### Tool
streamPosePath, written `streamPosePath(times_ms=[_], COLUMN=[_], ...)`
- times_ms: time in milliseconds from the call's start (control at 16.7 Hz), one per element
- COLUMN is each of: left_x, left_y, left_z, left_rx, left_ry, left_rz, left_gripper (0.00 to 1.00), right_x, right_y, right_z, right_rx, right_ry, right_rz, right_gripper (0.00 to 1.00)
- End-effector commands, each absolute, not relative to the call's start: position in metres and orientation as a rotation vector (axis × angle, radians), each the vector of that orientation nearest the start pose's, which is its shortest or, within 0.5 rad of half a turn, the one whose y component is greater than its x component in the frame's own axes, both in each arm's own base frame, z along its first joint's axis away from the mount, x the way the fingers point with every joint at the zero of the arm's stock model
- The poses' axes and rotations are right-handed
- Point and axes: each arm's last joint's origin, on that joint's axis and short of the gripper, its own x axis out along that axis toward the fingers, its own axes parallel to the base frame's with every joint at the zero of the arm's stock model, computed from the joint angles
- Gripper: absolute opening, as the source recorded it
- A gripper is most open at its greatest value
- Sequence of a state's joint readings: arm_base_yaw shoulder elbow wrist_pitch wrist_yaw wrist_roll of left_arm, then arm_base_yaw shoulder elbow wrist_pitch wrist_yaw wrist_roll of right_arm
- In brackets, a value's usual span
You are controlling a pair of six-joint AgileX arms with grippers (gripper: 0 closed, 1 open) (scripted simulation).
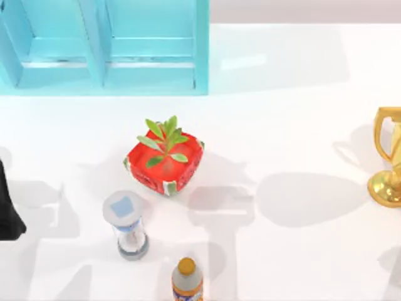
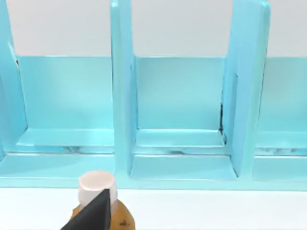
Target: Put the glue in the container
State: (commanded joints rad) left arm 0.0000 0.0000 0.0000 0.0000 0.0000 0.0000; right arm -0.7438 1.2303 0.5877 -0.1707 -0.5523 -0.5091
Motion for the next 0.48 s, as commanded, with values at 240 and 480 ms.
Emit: streamPosePath(times_ms=[240,480], left_x=[0.106,0.106], left_y=[-0.001,-0.001], left_z=[0.160,0.160], left_rx=[0.000,0.000], left_ry=[0.000,0.000], left_rz=[0.000,0.000], left_gripper=[1.00,1.00], right_x=[0.198,0.213], right_y=[-0.147,-0.148], right_z=[0.167,0.151], right_rx=[-0.017,-0.031], right_ry=[0.664,0.649], right_rz=[-0.004,-0.018], right_gripper=[0.00,0.00])
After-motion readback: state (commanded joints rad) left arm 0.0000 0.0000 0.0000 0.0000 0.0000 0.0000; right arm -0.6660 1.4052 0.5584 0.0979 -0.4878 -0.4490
